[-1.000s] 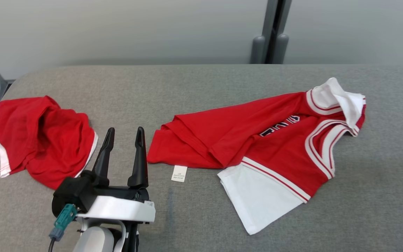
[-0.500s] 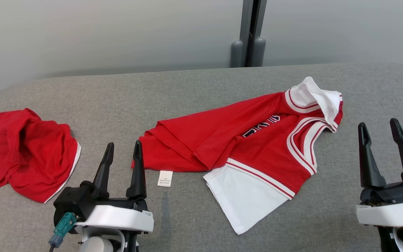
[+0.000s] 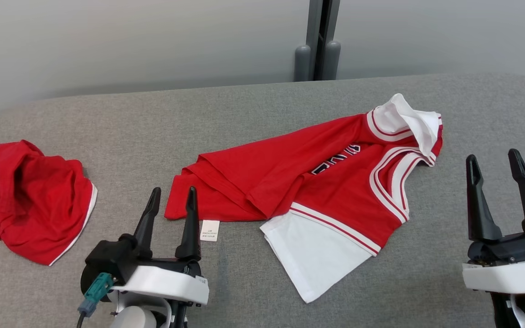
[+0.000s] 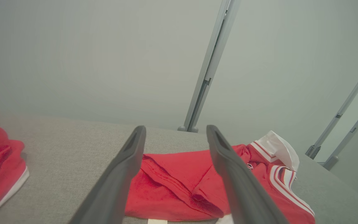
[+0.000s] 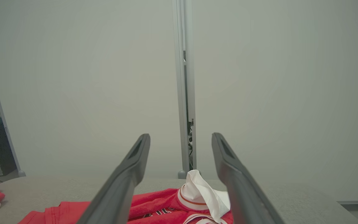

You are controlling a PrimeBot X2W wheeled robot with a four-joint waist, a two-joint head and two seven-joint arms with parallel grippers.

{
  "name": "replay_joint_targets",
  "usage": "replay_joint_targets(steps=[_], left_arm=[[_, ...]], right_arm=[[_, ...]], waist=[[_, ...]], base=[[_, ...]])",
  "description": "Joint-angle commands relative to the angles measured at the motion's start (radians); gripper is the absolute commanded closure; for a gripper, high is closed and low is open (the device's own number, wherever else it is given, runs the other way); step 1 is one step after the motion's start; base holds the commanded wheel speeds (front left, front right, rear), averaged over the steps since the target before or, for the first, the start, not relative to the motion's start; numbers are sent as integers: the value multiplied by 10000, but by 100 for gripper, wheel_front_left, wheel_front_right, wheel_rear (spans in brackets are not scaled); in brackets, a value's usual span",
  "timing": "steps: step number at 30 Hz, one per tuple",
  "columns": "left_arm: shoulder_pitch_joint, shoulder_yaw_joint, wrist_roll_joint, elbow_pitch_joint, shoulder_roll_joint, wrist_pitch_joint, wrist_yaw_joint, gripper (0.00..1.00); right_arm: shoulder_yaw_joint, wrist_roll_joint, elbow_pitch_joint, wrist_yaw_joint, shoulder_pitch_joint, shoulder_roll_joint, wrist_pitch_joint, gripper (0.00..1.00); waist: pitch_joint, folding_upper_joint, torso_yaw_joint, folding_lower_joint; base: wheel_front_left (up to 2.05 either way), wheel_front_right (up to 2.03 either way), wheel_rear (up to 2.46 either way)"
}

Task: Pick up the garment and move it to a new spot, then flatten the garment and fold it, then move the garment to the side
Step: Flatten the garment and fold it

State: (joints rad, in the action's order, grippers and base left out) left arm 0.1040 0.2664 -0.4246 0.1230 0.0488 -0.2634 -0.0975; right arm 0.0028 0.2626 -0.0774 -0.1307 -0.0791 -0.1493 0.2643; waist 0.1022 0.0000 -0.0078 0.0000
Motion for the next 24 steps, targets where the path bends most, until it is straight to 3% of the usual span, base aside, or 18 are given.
replay_joint_targets(steps=[1, 5, 11, 18, 24], left_arm=[[205, 61, 69, 130, 31, -13, 75, 0], [747, 801, 8, 1243, 31, -12, 413, 0], [2361, 1654, 440, 3726, 39, 116, 438, 0], [3992, 2018, 807, 5793, 133, 568, 623, 0], [4768, 2259, 1074, 6946, 197, 819, 507, 0]], right_arm=[[-34, -47, 14, -1, -109, -10, 5, 0], [20, -49, 59, -1, -185, 42, 5, 0], [59, -13, 125, -1, -375, 152, 5, 0], [57, -15, 285, -1, -534, 283, 6, 0], [12, 57, 305, -1, -618, 348, 6, 0]], waist=[[95, 0, -89, 0], [441, 0, -411, 0], [1050, 0, -1007, 0], [1470, 0, -1579, 0], [1605, 0, -1823, 0]], base=[[0, 0, 0], [0, 0, 0], [0, 0, 0], [0, 0, 0], [0, 0, 0]])
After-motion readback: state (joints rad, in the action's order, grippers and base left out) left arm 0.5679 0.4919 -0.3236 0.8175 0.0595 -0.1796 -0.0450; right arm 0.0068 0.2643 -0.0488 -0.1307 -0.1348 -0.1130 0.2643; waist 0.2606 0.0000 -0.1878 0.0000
